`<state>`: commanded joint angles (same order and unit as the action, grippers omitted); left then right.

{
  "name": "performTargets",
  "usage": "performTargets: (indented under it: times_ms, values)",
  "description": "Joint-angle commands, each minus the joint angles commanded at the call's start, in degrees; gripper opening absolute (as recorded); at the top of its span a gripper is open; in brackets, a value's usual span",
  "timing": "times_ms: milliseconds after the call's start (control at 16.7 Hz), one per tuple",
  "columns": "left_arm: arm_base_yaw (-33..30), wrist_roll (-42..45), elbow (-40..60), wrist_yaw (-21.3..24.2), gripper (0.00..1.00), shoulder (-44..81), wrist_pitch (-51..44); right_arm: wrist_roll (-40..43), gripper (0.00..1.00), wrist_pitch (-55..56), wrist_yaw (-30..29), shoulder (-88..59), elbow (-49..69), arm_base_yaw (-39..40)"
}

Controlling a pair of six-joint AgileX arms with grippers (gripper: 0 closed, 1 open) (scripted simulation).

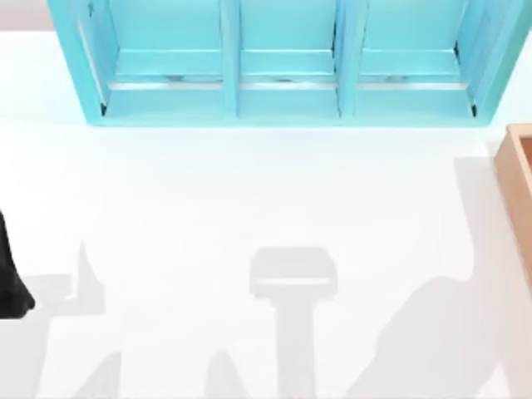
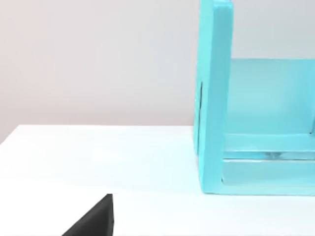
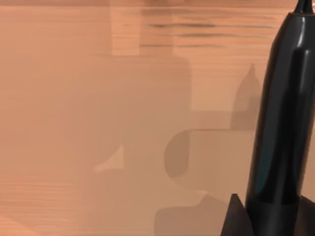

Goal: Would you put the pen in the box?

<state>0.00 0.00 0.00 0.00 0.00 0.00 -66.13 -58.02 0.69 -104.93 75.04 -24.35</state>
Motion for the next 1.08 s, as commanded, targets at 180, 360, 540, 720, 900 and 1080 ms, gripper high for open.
performTargets:
  times_ms: [180, 360, 540, 720, 900, 1080]
  values:
    - [0.0, 0.0, 0.0, 0.0, 1.0, 0.0, 0.0, 0.0, 0.3, 0.0, 0.0, 0.0, 0.0, 0.0]
    - [0.0, 0.0, 0.0, 0.0, 1.0, 0.0, 0.0, 0.0, 0.53, 0.0, 0.0, 0.0, 0.0, 0.0]
    - [0.0, 0.0, 0.0, 0.0, 1.0, 0.0, 0.0, 0.0, 0.75, 0.0, 0.0, 0.0, 0.0, 0.0]
    - [0.0, 0.0, 0.0, 0.0, 1.0, 0.0, 0.0, 0.0, 0.98, 0.0, 0.0, 0.0, 0.0, 0.0]
    - [0.0, 0.0, 0.0, 0.0, 1.0, 0.0, 0.0, 0.0, 1.0, 0.0, 0.0, 0.0, 0.0, 0.0]
    - [0.0, 0.0, 0.0, 0.0, 1.0, 0.0, 0.0, 0.0, 1.0, 0.0, 0.0, 0.0, 0.0, 0.0]
